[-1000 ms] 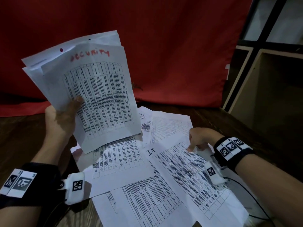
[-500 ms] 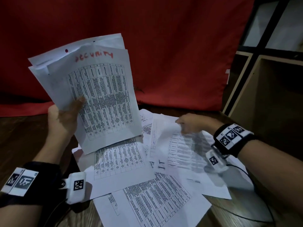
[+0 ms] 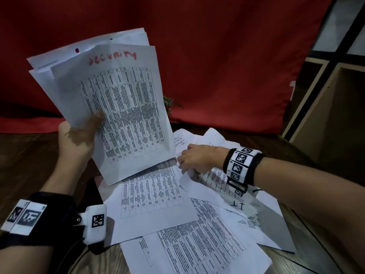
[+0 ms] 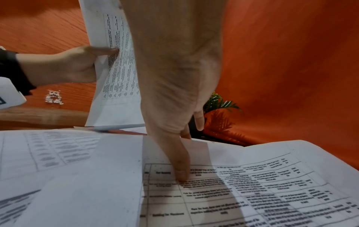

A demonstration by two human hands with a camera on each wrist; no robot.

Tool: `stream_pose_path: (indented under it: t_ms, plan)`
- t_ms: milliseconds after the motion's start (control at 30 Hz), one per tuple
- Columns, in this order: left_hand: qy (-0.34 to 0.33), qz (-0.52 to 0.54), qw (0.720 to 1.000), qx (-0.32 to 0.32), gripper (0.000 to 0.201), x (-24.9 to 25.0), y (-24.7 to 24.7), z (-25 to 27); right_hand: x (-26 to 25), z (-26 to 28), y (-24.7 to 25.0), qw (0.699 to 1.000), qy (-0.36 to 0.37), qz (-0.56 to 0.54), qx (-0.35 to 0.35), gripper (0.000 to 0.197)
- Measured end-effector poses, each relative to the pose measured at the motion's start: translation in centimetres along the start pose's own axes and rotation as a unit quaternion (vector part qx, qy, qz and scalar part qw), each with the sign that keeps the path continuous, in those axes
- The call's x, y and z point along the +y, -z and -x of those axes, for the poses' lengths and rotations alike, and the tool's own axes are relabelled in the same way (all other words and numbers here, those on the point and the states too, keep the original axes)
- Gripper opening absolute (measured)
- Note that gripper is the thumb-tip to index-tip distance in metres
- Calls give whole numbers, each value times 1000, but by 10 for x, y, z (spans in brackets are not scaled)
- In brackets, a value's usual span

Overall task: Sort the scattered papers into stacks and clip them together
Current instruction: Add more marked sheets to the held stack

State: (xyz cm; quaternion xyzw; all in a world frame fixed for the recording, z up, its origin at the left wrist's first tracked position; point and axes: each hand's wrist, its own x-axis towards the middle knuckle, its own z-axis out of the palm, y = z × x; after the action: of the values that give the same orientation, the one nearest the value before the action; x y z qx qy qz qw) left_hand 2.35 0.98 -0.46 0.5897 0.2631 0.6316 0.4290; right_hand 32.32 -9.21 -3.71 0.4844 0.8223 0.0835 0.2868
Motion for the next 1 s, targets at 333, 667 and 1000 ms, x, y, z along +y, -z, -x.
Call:
stream_pose_path:
  t_ms: [333,667,1000]
  plan:
    - [17,24,999,-16,64,-6,-1,-6,5,9,0,998,-22,-59,-24,55]
    - [17,24,1000,-9,23,-23,-1,-10,32,33,14,990,-112,-90,-8,18]
    - [19,-19,999,-40,26,-13,-30,0,56,113,112,703,-162,-549,423,25]
